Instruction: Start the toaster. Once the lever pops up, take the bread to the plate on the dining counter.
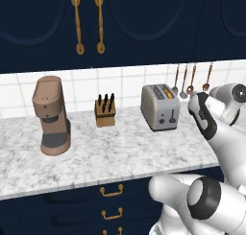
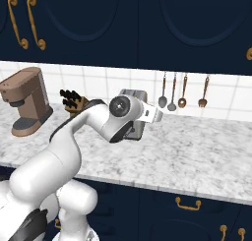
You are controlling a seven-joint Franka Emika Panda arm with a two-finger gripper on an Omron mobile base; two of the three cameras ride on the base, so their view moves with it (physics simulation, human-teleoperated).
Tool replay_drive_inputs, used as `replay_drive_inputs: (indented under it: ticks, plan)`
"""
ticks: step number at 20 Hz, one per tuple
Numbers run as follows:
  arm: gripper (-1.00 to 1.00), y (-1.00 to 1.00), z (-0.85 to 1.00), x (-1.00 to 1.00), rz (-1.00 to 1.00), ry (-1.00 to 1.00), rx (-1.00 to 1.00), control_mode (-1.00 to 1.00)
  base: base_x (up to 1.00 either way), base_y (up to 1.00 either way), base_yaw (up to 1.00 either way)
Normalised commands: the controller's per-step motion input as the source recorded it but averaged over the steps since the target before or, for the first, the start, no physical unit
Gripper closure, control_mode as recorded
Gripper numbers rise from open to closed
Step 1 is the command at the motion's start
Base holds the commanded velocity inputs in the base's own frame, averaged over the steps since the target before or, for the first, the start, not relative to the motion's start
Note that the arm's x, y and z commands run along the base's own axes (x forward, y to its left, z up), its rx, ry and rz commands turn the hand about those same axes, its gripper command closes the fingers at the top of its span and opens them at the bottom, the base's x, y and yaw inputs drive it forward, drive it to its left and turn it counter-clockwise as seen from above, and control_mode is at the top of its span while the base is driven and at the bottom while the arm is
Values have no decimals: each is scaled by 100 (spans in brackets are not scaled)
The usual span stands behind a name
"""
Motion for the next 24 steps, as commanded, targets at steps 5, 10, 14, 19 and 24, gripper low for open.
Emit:
replay_drive_inputs:
  ticks: [5,10,14,19,24]
  plan:
    - [-100,0,0,0,0,0,0,-100,0,0,0]
    - [-100,0,0,0,0,0,0,-100,0,0,0]
    - [-100,0,0,0,0,0,0,-100,0,0,0]
    - [-100,0,0,0,0,0,0,-100,0,0,0]
    - [-100,0,0,0,0,0,0,-100,0,0,0]
